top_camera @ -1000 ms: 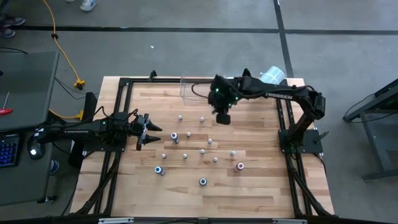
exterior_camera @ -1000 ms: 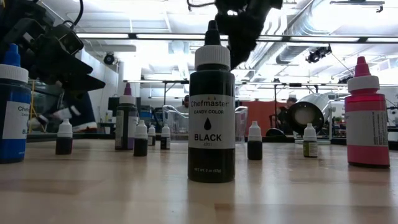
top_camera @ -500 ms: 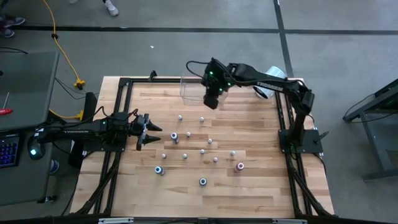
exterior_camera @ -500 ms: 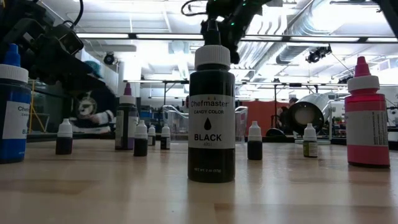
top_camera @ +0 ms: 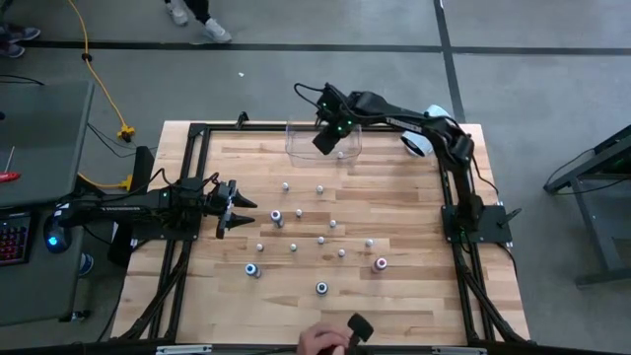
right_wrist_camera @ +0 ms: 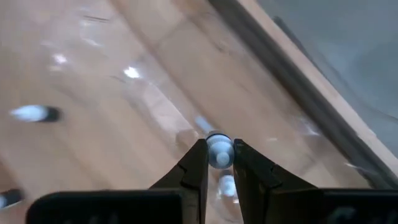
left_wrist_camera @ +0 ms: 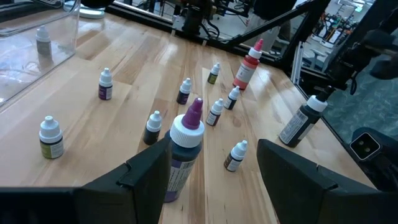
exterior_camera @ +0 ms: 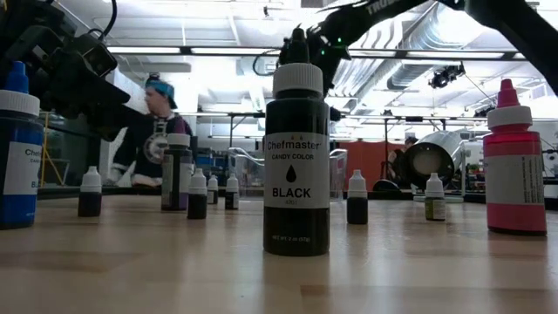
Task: Pick & Place food coloring
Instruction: Put the small blue food coloring into the transparent container
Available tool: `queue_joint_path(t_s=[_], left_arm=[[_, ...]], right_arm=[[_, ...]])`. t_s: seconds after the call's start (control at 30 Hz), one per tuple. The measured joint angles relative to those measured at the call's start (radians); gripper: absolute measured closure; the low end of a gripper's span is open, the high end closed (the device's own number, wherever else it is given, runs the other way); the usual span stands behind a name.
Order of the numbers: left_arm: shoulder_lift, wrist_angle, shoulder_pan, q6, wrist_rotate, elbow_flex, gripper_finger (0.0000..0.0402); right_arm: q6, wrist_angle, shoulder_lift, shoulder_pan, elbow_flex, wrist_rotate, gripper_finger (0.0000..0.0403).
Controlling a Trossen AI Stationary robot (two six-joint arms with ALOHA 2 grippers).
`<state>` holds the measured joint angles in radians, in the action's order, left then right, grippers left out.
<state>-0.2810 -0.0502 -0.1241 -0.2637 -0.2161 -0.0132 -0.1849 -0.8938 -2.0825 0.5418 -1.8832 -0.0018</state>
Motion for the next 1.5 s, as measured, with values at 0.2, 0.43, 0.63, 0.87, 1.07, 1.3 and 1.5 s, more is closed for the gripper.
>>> queue_joint_path(t_s=[0.2,0.43,0.63,0.87,1.07,1.3,1.5], left_arm=[[0.0,0.0,0.0,0.0,0.0,0.0,0.0167],[0.0,0.0,0.0,0.0,0.0,0.0,0.0167],[0.0,0.0,0.0,0.0,0.0,0.0,0.0167],[0.0,0.0,0.0,0.0,0.0,0.0,0.0167],[0.0,0.0,0.0,0.0,0.0,0.0,0.0167],[0.0,0.0,0.0,0.0,0.0,0.0,0.0167],[0.0,0.0,0.0,0.0,0.0,0.0,0.0167]], right_arm=[[-0.044,-0.02,-0.025,0.03,-0.001,0.042,0.0353],[-0.063,-0.052,-0.081,0.053,-0.001,0.048,0.0352],[-0.07,-0.065,-0.1,0.064,0.01,0.045,0.0349],[-0.1,-0.01,-0.1,0.069,0.082,0.01,0.0347],[-0.104,0.009,-0.1,0.069,0.1,0.01,0.0347],[-0.104,0.009,-0.1,0.072,0.1,0.012,0.0346],[-0.097,0.008,-0.1,0.074,0.1,0.011,0.0339]])
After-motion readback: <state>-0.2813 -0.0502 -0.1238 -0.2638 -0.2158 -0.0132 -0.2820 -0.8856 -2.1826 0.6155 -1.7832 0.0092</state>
